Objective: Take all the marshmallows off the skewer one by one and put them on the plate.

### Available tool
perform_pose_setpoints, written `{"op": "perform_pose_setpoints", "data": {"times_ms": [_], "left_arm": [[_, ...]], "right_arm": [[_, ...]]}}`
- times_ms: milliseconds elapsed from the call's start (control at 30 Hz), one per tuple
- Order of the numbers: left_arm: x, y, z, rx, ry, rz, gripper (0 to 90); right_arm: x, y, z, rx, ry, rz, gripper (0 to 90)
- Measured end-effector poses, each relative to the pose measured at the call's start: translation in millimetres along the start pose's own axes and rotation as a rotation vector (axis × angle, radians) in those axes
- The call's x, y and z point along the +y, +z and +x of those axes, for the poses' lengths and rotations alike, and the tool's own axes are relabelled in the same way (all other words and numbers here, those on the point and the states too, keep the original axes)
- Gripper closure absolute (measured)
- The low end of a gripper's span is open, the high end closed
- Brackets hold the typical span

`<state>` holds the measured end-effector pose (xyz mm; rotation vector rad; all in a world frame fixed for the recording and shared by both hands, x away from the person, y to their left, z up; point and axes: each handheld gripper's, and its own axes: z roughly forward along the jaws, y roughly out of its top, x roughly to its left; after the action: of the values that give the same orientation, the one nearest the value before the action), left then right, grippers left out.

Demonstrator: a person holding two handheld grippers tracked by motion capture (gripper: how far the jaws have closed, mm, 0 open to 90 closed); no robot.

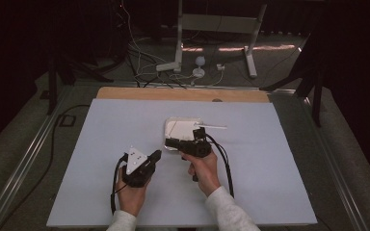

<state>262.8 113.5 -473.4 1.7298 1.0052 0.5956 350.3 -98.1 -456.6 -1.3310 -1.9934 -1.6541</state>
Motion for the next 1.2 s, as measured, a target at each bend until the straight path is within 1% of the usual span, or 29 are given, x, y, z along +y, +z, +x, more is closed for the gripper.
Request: {"op": "perform_pose_setpoints", "data": {"times_ms": [67,167,233,267,333,367,400,500,567,600,633,667,733,767,833,867,933,1133,1200], "left_arm": [[-0.3,-0.1,-0.6,0.006,0.004,-0.005,90.0],[-0.6,-0.4,-1.3,0.018,0.01,-0.008,90.0],[-0.4,-0.2,-2.7,0.024,0.019,-0.006,90.0],[-0.1,0.0,-3.6,0.042,0.022,-0.002,90.0],[0.4,-0.9,-0.7,0.049,-0.002,-0.008,90.0],[0.6,-1.9,1.4,0.042,-0.013,-0.013,90.0],[0.8,-2.8,3.0,0.031,-0.011,-0.017,90.0],[1.8,-4.0,0.6,-0.007,0.014,-0.041,90.0],[2.9,-3.5,-3.3,-0.028,0.037,-0.049,90.0],[2.8,-2.8,-5.1,-0.04,0.038,-0.052,90.0],[2.6,-2.5,-6.3,-0.042,0.044,-0.052,90.0],[2.3,-2.1,-6.5,-0.04,0.042,-0.047,90.0],[1.6,-1.3,-6.1,-0.041,0.04,-0.037,90.0],[1.7,-1.2,-6.6,-0.039,0.039,-0.034,90.0],[2.0,-1.7,-7.0,-0.038,0.032,-0.032,90.0],[2.0,-1.7,-6.9,-0.038,0.03,-0.032,90.0],[2.2,-2.0,-6.5,-0.039,0.027,-0.035,90.0],[2.0,-2.9,-6.6,-0.023,0.033,-0.037,90.0],[1.6,-3.1,-6.3,-0.025,0.033,-0.032,90.0]], "right_arm": [[0.0,-0.2,-0.1,0.019,0.017,0.003,73.8],[-0.5,-0.6,0.2,0.023,0.024,0.013,69.6],[-1.1,-2.2,1.5,0.019,0.017,0.011,67.2],[-1.6,-2.9,2.6,0.017,0.011,0.013,66.1],[-3.5,-3.6,5.1,0.015,-0.006,0.028,64.7],[-5.2,-4.3,6.4,0.006,-0.017,0.034,64.2],[-6.6,-4.7,7.0,0.011,-0.019,0.035,64.2],[-7.1,-3.0,7.2,0.026,-0.015,0.03,66.7],[-6.1,-0.7,7.0,0.044,-0.003,0.021,71.1],[-5.8,0.1,7.1,0.041,0.001,0.016,74.5],[-5.5,0.9,6.9,0.038,0.005,0.01,78.3],[-5.3,1.0,6.5,0.03,0.008,0.003,80.3],[-5.0,0.5,5.9,0.033,0.017,-0.008,83.3],[-4.7,0.0,6.5,0.025,0.015,-0.016,84.0],[-3.3,-0.9,6.7,0.017,0.02,-0.035,84.4],[-1.9,-1.1,6.0,0.021,0.029,-0.039,84.6],[0.4,-1.2,6.1,0.016,0.029,-0.046,84.7],[6.4,-0.6,5.0,0.015,0.034,-0.056,84.8],[9.0,-0.4,4.6,0.011,0.034,-0.061,84.9]]}}
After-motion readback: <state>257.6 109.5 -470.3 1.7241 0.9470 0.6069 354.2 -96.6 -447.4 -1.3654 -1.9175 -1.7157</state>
